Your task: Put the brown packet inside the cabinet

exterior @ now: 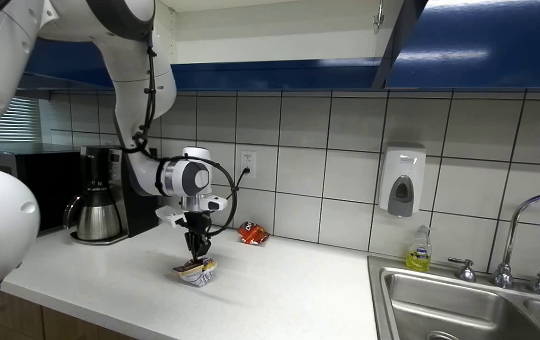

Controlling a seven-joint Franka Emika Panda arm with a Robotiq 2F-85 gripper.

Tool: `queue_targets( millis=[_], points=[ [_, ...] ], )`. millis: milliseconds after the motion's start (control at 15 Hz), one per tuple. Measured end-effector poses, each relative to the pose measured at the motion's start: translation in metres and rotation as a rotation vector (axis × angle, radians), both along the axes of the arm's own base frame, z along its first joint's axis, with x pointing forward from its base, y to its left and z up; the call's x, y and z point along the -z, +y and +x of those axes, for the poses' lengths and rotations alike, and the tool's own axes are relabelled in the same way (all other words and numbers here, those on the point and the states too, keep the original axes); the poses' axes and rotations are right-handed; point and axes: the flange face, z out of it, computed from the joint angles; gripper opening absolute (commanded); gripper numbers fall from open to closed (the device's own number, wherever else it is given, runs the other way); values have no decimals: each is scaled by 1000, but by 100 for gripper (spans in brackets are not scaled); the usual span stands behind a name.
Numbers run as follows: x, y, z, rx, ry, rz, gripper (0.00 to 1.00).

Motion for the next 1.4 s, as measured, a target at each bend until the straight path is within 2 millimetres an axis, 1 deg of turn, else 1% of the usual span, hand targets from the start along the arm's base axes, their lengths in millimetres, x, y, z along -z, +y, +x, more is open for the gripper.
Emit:
queue_targets(
  millis=[333, 467, 600, 1000, 1200, 1400],
  points=[
    [-8, -1, 0, -63, -60, -1, 0],
    [-16, -2, -5, -86, -75, 1, 0],
    [-29, -3, -13, -106, -99, 6, 0],
    [-65, -6, -47, -151, -134, 19, 0],
    [-80, -6, -66, -160, -148, 22, 0],
    [-100, -8, -88, -172, -173, 22, 0]
  ],
)
